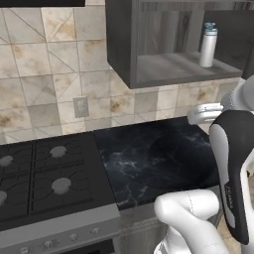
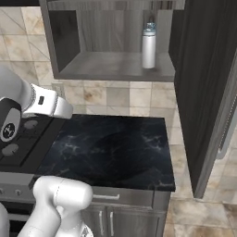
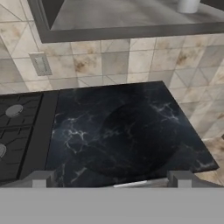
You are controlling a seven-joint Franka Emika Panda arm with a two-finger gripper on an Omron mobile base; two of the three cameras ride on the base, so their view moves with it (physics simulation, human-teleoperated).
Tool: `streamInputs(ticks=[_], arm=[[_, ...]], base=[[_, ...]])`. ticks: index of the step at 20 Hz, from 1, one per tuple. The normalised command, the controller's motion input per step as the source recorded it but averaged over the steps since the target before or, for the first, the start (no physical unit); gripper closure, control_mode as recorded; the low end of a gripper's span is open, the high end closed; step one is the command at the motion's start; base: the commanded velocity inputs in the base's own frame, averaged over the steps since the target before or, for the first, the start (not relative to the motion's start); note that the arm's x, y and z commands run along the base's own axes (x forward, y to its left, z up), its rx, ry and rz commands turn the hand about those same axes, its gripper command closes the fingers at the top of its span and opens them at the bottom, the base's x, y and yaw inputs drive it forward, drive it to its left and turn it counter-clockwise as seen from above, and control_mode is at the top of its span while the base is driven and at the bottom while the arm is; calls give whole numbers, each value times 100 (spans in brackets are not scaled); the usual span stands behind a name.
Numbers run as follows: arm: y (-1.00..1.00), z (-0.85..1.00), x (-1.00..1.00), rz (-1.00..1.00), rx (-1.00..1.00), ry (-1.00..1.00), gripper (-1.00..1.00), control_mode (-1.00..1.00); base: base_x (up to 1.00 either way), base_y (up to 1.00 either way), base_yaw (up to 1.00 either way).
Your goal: Sort all alcoholic drinks to one cabinet, and non-alcoholic drinks to the other.
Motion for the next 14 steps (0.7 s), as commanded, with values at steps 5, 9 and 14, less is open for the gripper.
streamInputs(ticks=[5,9,14], arm=[[0,0,0,0,0,0,-100,100],[0,0,0,0,0,0,-100,100],[0,0,0,0,0,0,-100,100]], base=[[-35,85,3],[-67,55,1],[-79,37,1]])
